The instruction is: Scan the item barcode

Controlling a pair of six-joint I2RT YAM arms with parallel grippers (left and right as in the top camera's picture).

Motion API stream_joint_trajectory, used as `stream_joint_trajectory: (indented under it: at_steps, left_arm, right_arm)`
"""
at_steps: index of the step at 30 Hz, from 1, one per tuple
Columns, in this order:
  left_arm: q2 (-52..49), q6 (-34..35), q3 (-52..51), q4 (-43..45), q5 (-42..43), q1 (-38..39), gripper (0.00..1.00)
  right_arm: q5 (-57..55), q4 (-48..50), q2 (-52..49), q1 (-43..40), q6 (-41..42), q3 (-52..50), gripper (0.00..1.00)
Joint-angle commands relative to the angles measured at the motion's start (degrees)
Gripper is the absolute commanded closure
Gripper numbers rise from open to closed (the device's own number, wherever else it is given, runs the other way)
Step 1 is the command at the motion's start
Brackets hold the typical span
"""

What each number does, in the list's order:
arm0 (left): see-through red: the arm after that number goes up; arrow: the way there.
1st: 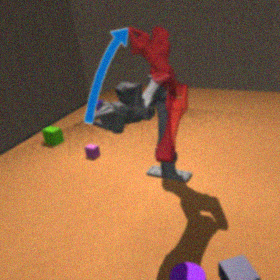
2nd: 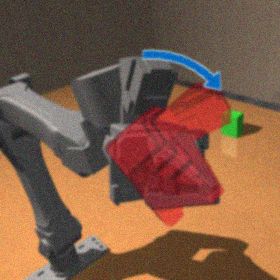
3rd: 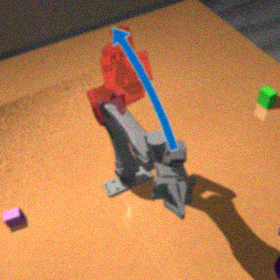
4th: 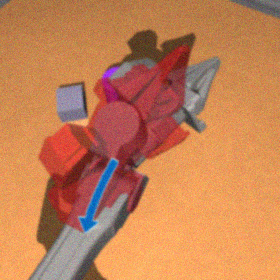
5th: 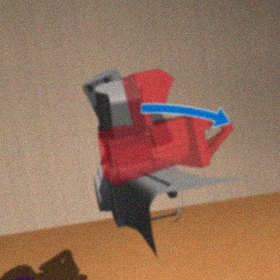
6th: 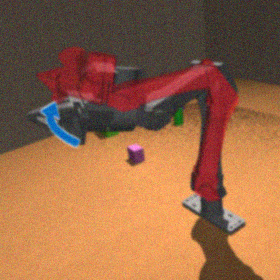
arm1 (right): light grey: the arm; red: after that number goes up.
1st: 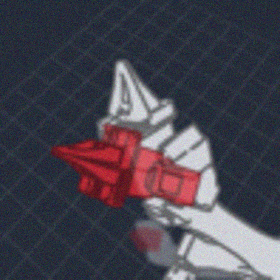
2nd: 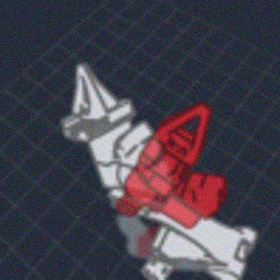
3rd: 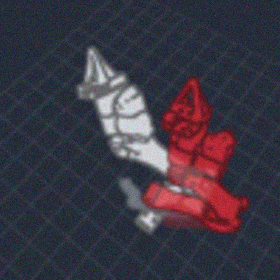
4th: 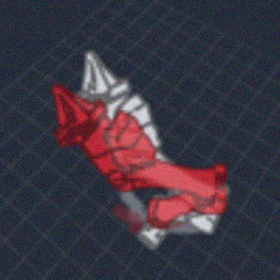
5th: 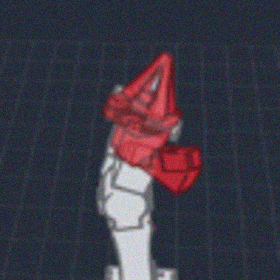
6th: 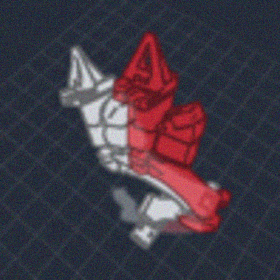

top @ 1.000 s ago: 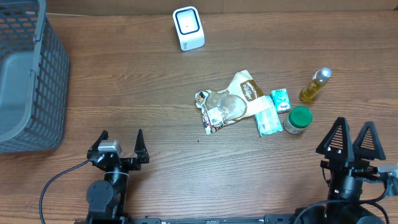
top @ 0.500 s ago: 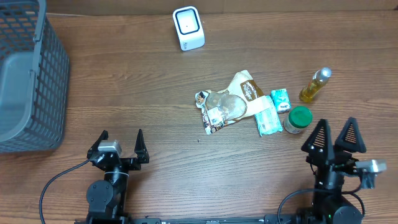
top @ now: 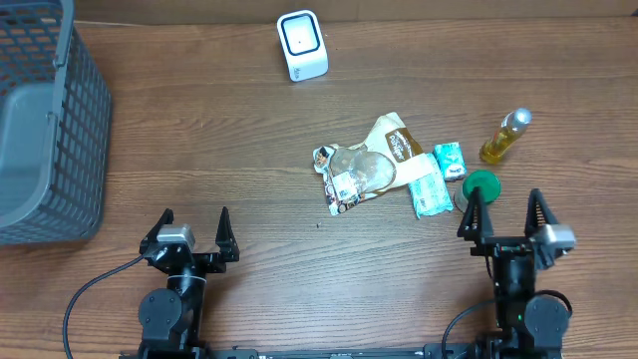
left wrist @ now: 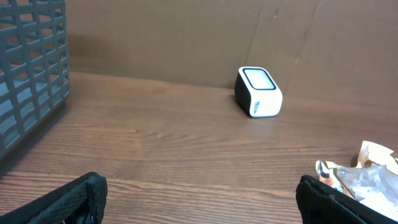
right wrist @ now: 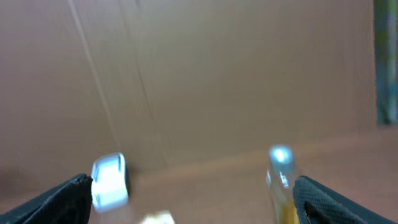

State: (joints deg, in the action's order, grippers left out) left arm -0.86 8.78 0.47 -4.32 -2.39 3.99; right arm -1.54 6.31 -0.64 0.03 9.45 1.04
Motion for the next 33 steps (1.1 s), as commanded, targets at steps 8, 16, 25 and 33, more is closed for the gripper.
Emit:
stream_joint_trajectory:
  at_steps: [8, 16, 25, 33]
  left_arm:
    - [0.6, -1.1, -0.2, 0.1, -0.6, -0.2, 0.0]
    - [0.6, -1.1, -0.2, 0.1, -0.6, -0.2, 0.0]
    - [0.6, -1.1, -0.2, 0.1, -0.6, -0.2, 0.0]
    - [0.6, -1.1, -0.2, 0.1, -0.6, -0.2, 0.0]
  right_arm:
    - [1.7, -11.1, 0.5, -0.1, -2.3, -0.6, 0.0]
    - [2.8, -10.3, 0.5, -0.1, -8.4, -0.6, 0.0]
    - [8.0, -5.6, 0.5, -0.1, -15.8, -0.6, 0.0]
    - [7.1, -10.7, 0.5, -0.1, -15.5, -0.6, 0.0]
